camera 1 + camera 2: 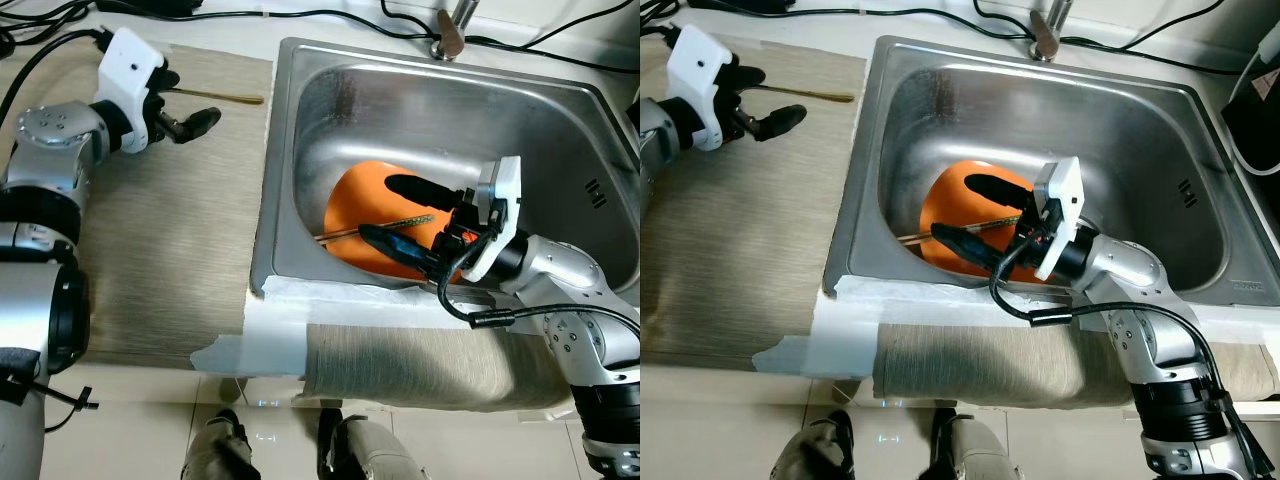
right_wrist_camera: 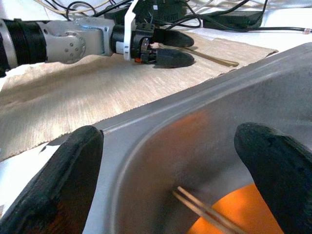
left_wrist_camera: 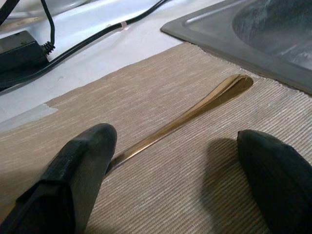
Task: Kitchen organization
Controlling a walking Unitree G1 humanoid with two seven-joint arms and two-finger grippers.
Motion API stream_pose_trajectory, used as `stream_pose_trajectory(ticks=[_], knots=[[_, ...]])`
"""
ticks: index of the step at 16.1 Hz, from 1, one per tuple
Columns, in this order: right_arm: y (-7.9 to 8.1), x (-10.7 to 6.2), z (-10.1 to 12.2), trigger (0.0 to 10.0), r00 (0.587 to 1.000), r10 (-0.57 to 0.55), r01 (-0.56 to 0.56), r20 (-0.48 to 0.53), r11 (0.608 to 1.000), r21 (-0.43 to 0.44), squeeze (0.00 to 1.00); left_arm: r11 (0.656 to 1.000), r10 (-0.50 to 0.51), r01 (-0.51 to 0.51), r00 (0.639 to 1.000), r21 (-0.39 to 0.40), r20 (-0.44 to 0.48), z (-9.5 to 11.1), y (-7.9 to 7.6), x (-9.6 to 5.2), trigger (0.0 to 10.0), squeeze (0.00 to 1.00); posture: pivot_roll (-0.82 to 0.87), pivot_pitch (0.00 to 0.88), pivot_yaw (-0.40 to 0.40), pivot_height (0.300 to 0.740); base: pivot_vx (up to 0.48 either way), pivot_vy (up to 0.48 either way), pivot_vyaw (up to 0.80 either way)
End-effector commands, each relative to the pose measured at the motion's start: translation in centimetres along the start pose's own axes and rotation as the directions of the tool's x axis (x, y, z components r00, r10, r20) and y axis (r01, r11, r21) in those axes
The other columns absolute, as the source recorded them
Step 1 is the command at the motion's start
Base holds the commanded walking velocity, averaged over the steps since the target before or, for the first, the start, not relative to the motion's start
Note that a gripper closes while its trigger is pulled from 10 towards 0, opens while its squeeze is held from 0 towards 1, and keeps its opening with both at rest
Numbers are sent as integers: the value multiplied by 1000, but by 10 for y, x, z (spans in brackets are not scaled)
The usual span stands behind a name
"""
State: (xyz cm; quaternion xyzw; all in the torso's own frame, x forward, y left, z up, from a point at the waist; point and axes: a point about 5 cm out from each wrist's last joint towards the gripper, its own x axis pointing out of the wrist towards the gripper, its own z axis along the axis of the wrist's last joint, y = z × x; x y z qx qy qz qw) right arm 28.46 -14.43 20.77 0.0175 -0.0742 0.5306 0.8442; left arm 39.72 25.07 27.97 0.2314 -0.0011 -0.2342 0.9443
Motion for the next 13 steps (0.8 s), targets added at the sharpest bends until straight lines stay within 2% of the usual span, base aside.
stream_pose_trajectory(ticks=[1, 3, 6, 8, 11, 13], knots=[[1, -6, 3, 10000, 1000, 10, -10, -10, 1000, -4, 1000, 1000, -2, 3, 998, 7, -62, -7, -4, 3, 10000, 0, -225, 283, -136, 740, 0, 0, 0], [4, -7, 4, 10000, 999, 24, -24, -23, 1000, -1, 1000, 999, -53, 52, 993, -11, -105, -10, -8, 5, 10000, 0, -231, 281, -133, 740, 0, 0, 0], [6, -9, 4, 10000, 998, 37, -37, -41, 999, 0, 1000, 983, -181, 172, 963, -64, -197, -16, -14, 3, 10000, 0, -233, 278, -122, 740, 0, 0, 0], [5, -10, 4, 10000, 998, 35, -36, -43, 999, -5, 1000, 975, -222, 211, 952, -72, -213, -14, -12, 1, 10000, 0, -231, 278, -119, 740, 0, 0, 0], [1, -10, 7, 10000, 999, 24, -25, -40, 999, -20, 1000, 965, -260, 261, 938, -26, -227, -3, -5, -4, 10000, 0, -222, 279, -116, 740, 0, 0, 0], [-3, -8, 8, 10000, 999, 11, -12, -32, 1000, -29, 1000, 952, -290, 304, 925, 21, -245, 4, 4, -14, 10000, 0, -203, 277, -119, 740, 0, 0, 0]])
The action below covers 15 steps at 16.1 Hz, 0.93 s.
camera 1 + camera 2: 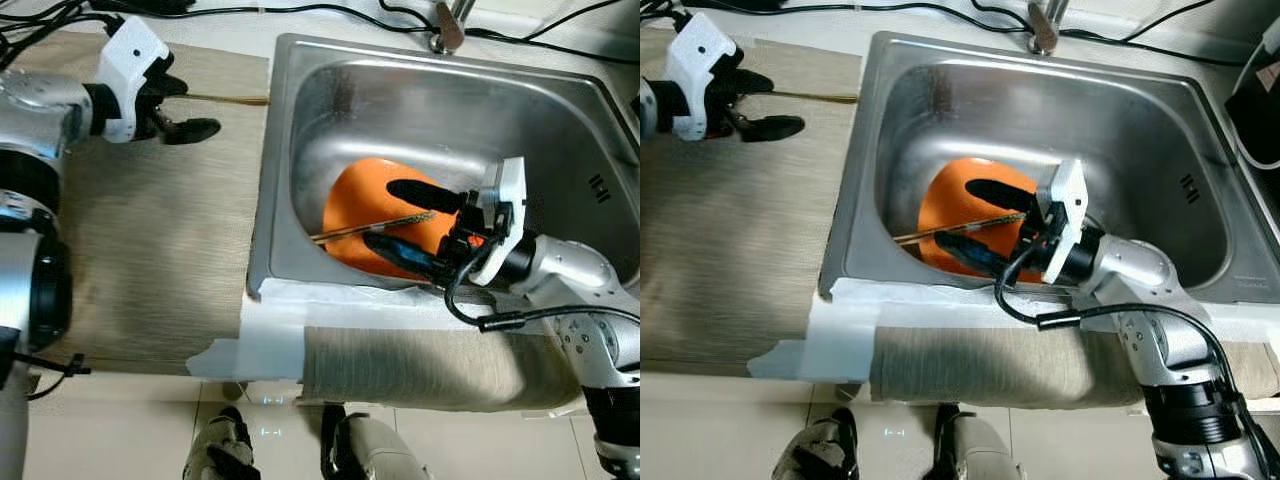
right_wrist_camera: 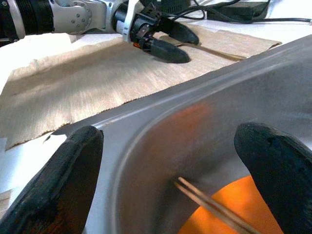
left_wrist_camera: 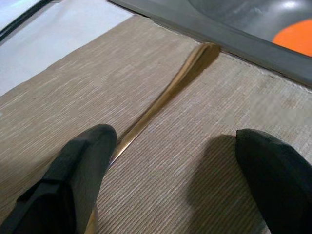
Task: Kitchen organization
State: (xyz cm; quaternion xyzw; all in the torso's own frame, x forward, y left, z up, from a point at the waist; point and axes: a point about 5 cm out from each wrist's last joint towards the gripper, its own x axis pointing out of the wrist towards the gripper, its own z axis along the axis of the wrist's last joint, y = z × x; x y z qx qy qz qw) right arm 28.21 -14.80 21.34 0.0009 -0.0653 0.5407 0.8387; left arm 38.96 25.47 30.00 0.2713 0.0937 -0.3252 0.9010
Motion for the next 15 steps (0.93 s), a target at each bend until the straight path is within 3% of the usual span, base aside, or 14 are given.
stream_pose_trajectory(ticks=[1, 4, 6, 8, 10, 13, 15], knots=[[-4, -4, 2, 10000, 1000, -15, 15, 2, 1000, -14, 1000, 997, -83, 83, 993, 6, -86, -13, -5, -2, 10000, 0, -197, 278, -121, 740, 0, 0, 0], [-6, -2, 3, 10000, 1000, -18, 19, 10, 1000, -22, 1000, 992, -120, 123, 990, 40, -79, -11, -2, -12, 10000, 0, -192, 276, -120, 740, 0, 0, 0], [-7, 0, 2, 10000, 1000, -21, 22, 18, 1000, -22, 1000, 971, -232, 233, 972, 48, -41, -12, -4, -23, 10000, 0, -181, 267, -119, 740, 0, 0, 0], [-8, 0, 2, 10000, 1000, -21, 21, 20, 1000, -22, 1000, 957, -279, 281, 960, 71, -37, -14, -6, -28, 10000, 0, -175, 265, -121, 740, 0, 0, 0], [-11, 3, 3, 10000, 999, -24, 25, 30, 999, -26, 1000, 945, -319, 312, 946, 102, 60, -6, -5, -39, 10000, 0, -163, 258, -129, 740, 0, 0, 0], [-12, 6, 3, 10000, 999, -20, 21, 35, 999, -28, 1000, 937, -341, 328, 933, 121, 114, 0, -5, -46, 10000, 0, -161, 252, -131, 740, 0, 0, 0], [-11, 7, 3, 10000, 999, -19, 20, 39, 999, -26, 1000, 950, -308, 292, 933, 110, 183, 6, -2, -49, 10000, 0, -159, 248, -126, 740, 0, 0, 0]])
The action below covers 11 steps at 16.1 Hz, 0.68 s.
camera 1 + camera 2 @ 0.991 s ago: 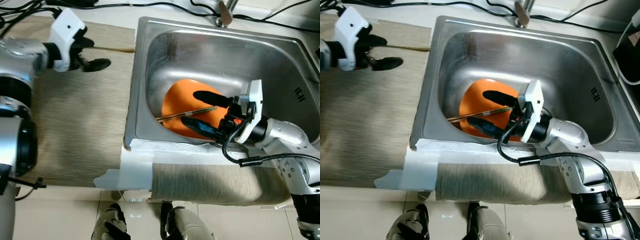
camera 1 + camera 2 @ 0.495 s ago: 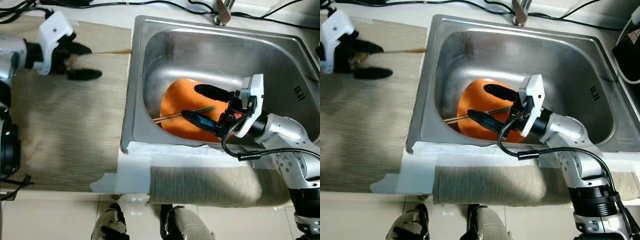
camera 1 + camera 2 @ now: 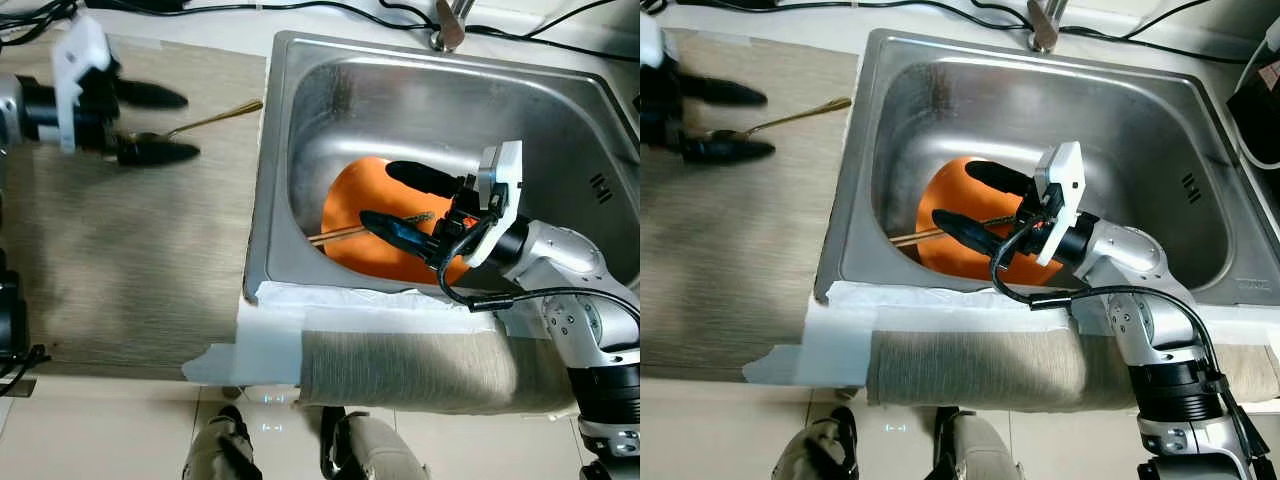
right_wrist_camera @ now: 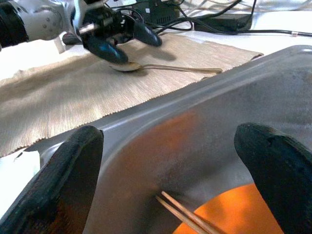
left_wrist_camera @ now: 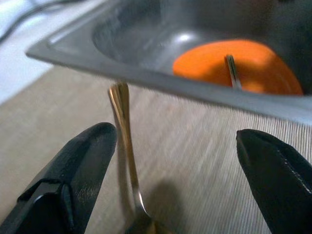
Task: Kitchen organization
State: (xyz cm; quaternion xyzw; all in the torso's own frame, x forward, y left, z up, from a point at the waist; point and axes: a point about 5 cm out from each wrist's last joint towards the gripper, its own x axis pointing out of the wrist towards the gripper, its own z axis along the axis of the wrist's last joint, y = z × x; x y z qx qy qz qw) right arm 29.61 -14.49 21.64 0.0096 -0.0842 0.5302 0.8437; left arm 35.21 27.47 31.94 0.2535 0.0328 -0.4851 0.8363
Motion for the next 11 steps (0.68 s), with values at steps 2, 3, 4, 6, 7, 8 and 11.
stream_pose_trajectory(ticks=[2, 3, 4, 6, 7, 8, 11], knots=[[1, -3, 1, 10000, 1000, 1, -1, 1, 1000, -18, 1000, 994, 107, -107, 994, 2, 23, 3, 4, -3, 10000, 0, -154, 246, -124, 740, 0, 0, 0], [1, -4, 1, 10000, 1000, -3, 3, 0, 1000, -19, 1000, 987, 159, -159, 987, -33, 9, 0, 6, 0, 10000, 0, -151, 247, -124, 740, 0, 0, 0], [0, -5, 1, 10000, 1000, -5, 5, 1, 1000, -19, 1000, 977, 191, -192, 981, -90, -14, -5, 7, 5, 10000, 192, -147, 242, -123, 740, 0, 0, 0], [-1, -5, 1, 10000, 1000, -9, 10, 7, 1000, -14, 1000, 939, 263, -271, 963, -212, -66, -22, 7, 19, 10000, 1000, -146, 240, -121, 740, 0, 0, 0], [-1, -4, 1, 10000, 1000, -9, 9, 8, 1000, -15, 1000, 936, 264, -274, 962, -222, -75, -25, 6, 22, 10000, 1000, -147, 241, -117, 740, 0, 0, 0], [0, -4, 1, 10000, 1000, -6, 6, 7, 1000, -13, 1000, 937, 241, -253, 967, -242, -81, -32, 2, 29, 10000, 1000, -148, 242, -115, 740, 0, 0, 0], [0, -6, 0, 10000, 1000, -12, 12, 0, 1000, -16, 1000, 943, 206, -226, 973, -246, -104, -41, -5, 39, 10000, 1000, -152, 247, -108, 740, 0, 0, 0]])
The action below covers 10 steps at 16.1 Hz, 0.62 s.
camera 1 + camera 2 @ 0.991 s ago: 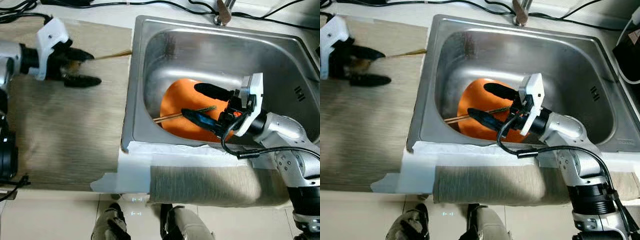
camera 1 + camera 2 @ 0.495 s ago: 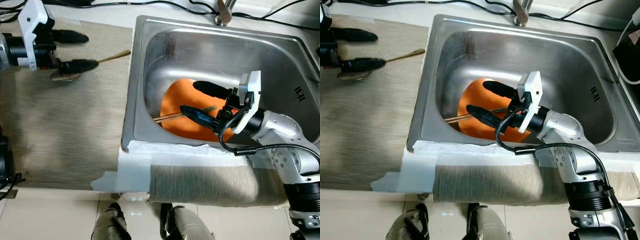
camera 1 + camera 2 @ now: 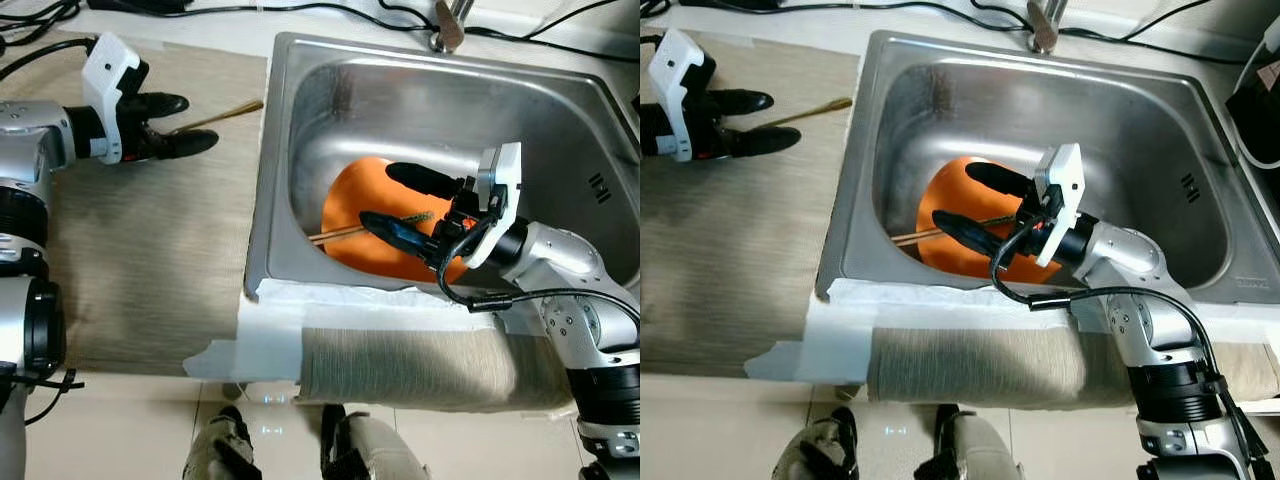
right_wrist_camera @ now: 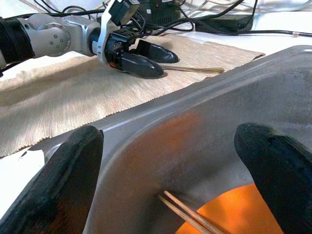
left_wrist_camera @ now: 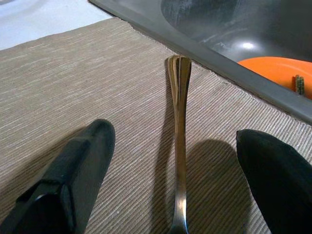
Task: Kitchen organization
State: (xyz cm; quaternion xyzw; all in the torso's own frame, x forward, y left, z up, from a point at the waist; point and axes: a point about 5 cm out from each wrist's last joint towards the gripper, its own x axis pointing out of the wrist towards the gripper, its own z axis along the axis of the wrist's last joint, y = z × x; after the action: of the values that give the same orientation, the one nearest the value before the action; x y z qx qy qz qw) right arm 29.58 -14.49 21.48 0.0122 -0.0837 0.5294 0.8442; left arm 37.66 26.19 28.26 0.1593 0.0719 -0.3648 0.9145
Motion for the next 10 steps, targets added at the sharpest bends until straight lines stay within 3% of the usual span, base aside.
stream_pose_trajectory(ticks=[1, 2, 3, 5, 6, 7, 8, 9, 10], knots=[[0, -6, 1, 10000, 1000, -13, 13, -6, 1000, -23, 1000, 1000, 1, 0, 998, 16, -69, -13, -5, 7, 10000, 812, -152, 245, -107, 740, 0, 0, 0], [0, -6, 0, 10000, 1000, -15, 15, -11, 1000, -26, 1000, 999, 27, -25, 997, 30, -74, -15, -5, 9, 10000, 0, -152, 245, -107, 740, 0, 0, 0], [1, -6, -1, 10000, 1000, -14, 14, -15, 999, -29, 867, 999, 51, -50, 996, 22, -73, -15, -3, 10, 10000, 0, -155, 243, -104, 740, 0, 0, 0], [2, -7, -2, 10000, 1000, -9, 8, -26, 999, -34, 247, 999, 41, -38, 993, 27, -107, -18, -3, 8, 10000, 0, -160, 240, -101, 740, 0, 0, 0], [2, -9, -2, 10000, 999, -7, 6, -32, 999, -33, 0, 1000, -1, 5, 990, 28, -143, -21, -5, 6, 10000, 0, -161, 236, -101, 740, 0, 0, 0], [2, -9, -2, 10000, 999, -6, 5, -36, 999, -34, 0, 999, -15, 20, 988, 32, -156, -22, -6, 6, 10000, 0, -161, 236, -101, 740, 0, 0, 0], [2, -11, -2, 10000, 999, 0, -2, -48, 999, -36, 0, 999, -41, 47, 978, 22, -205, -26, -7, 4, 7922, 0, -160, 227, -102, 740, 0, 0, 0], [2, -12, -3, 10000, 998, 8, -10, -57, 999, -38, 0, 996, -77, 87, 963, 24, -258, -29, -8, 2, 2784, 0, -158, 221, -102, 740, 0, 0, 0], [2, -12, -3, 10000, 998, 9, -11, -58, 999, -39, 0, 995, -81, 91, 960, 28, -267, -29, -8, 1, 1529, 0, -157, 220, -102, 740, 0, 0, 0]])
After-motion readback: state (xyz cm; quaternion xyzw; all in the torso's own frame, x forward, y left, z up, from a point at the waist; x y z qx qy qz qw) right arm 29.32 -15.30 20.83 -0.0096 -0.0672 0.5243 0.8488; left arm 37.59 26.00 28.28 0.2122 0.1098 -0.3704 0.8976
